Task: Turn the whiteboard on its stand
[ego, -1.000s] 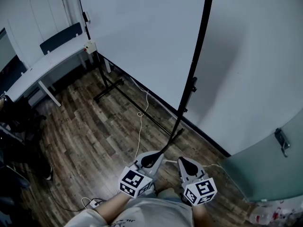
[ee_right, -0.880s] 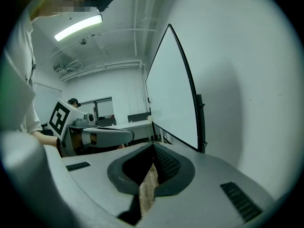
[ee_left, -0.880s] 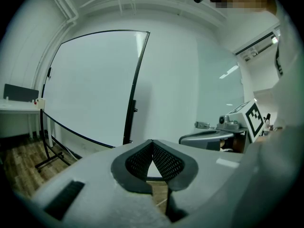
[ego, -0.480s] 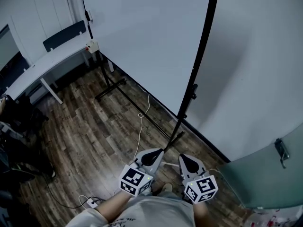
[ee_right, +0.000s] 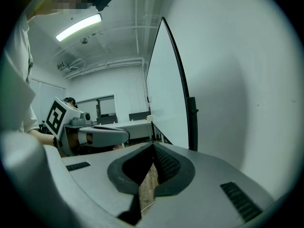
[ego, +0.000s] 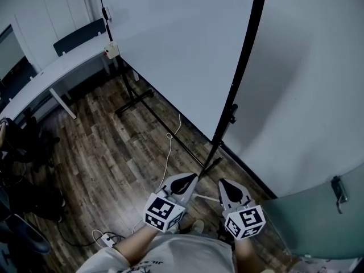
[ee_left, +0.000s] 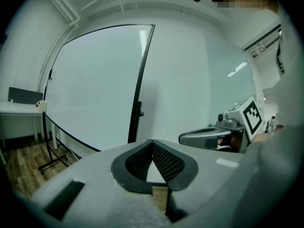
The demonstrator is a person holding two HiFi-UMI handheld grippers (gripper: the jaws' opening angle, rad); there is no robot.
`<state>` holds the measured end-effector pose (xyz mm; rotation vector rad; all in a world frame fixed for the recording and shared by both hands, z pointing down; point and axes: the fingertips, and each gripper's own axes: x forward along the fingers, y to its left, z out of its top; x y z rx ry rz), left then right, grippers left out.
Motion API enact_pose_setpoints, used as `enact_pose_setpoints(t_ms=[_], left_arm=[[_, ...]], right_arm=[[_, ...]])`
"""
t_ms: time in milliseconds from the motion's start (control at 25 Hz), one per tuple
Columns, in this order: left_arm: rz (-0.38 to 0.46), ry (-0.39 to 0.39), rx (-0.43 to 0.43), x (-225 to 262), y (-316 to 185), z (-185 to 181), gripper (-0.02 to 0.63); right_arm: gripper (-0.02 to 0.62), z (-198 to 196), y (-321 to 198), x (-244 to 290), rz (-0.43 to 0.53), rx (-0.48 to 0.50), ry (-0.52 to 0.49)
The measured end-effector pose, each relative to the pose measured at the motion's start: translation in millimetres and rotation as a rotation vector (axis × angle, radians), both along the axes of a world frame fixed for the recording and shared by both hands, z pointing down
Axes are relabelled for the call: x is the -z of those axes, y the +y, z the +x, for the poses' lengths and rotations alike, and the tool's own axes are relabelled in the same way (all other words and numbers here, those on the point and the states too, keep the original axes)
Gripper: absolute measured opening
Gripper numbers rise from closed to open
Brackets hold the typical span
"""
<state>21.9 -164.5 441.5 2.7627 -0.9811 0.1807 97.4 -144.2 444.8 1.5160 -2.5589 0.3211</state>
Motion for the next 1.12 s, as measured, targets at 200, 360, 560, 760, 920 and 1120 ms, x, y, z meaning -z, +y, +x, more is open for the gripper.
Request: enact_pose_setpoints(t_ms=[200, 360, 560, 760, 920, 1120], left_arm=[[0.005, -0.024, -0.001, -1, -18, 5, 0.011], [0.01, -0.03, 0.001, -1, -36, 11, 0.011], [0.016, -0.038, 0.009, 0, -60, 14, 0.011], [0.017, -0.041, 0.016, -3, -82, 17, 0.011], [0.013, -0.039, 0.024, -5, -95, 17, 0.011], [0.004, -0.039, 0.027, -12, -105, 22, 0.011]], right_arm=[[0.006, 11, -24, 1, 0.006, 0.001, 0.018], [0.006, 22, -48, 3, 0.016, -0.003, 0.033], [0.006, 35, -79, 8, 0.028, -0.02, 0.045], [0.008, 47, -108, 7, 0.035, -0.05, 0.053], [0.008, 53, -128, 8, 0.046, -0.068, 0.057], [0.009, 59, -150, 0, 0.05, -0.079, 0.056]])
